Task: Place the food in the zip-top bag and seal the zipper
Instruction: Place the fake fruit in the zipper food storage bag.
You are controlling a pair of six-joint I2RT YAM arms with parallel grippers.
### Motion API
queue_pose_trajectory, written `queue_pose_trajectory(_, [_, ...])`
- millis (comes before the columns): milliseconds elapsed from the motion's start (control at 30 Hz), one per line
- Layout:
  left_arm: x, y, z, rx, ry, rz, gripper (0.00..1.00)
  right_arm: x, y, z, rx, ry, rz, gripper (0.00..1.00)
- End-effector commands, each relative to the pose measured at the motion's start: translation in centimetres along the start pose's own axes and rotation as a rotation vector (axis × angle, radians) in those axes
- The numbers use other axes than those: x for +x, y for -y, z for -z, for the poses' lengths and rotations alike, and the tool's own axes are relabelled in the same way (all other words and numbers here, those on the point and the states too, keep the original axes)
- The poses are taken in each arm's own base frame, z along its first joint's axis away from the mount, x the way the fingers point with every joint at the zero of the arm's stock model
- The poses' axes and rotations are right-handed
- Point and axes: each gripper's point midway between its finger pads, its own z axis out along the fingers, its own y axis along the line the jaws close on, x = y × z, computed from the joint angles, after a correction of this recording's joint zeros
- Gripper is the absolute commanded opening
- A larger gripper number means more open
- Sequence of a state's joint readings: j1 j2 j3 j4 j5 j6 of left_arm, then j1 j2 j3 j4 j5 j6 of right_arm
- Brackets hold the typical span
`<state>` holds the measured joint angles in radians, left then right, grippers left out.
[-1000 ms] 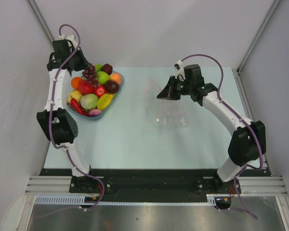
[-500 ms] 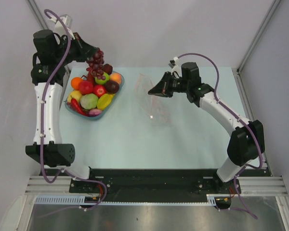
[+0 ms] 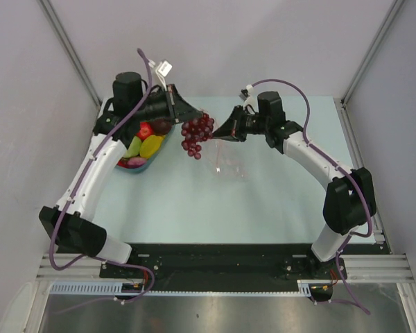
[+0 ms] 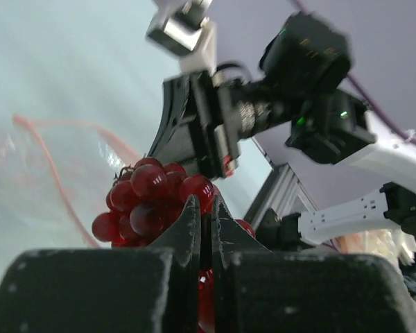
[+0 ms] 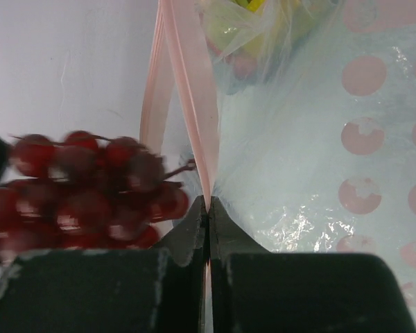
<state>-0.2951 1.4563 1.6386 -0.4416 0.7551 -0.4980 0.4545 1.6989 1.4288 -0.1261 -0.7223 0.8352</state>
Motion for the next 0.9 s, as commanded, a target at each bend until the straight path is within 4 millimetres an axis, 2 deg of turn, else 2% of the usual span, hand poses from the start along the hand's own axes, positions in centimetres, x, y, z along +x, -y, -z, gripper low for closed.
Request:
queue_pose_trajectory(0, [2.0, -0.4, -0.4, 0.033, -0.021, 0.079, 0.0, -0.2, -2.0, 0.6, -0.06, 0.003, 0.068, 0.0])
queue_pose_trajectory(133, [3.6, -3.8, -1.1, -0.073, -0.066, 0.124, 0.0, 0.0, -2.5, 0.9, -0.073, 0.002, 0.092, 0.0])
queue_pose_trajectory(333, [3.1, -7.1, -0.7, -0.259, -0.022, 0.156, 0.0, 0.7, -2.9, 1.3, -0.076, -0.007, 0.145, 0.0])
queue_pose_trajectory(500, [3.9, -7.5, -1.5, -0.274, -0.054, 0.302, 0.0, 1.6, -4.0, 0.9, -0.09, -0.003, 0.265, 0.0])
queue_pose_trajectory(567, [4.3, -7.2, -1.9, -0.245, -0.071, 0.376, 0.0, 2.5, -4.6, 0.7, -0.093, -0.006, 0.373, 0.0])
queue_pose_trajectory(767, [4.7, -5.7, -3.0, -0.14, -0.128, 0.513, 0.0, 3.3, -3.7, 0.3, -0.022, 0.0, 0.505, 0.0])
queue_pose_trajectory(833, [5.2, -6.0, -3.1, -0.159, -0.147, 0.534, 0.0, 3.2, -3.2, 0.3, -0.009, 0.003, 0.516, 0.0])
queue_pose_trajectory(867, [5.9, -6.8, -3.2, -0.194, -0.148, 0.541, 0.0, 2.9, -3.4, 0.3, -0.013, 0.016, 0.53, 0.0])
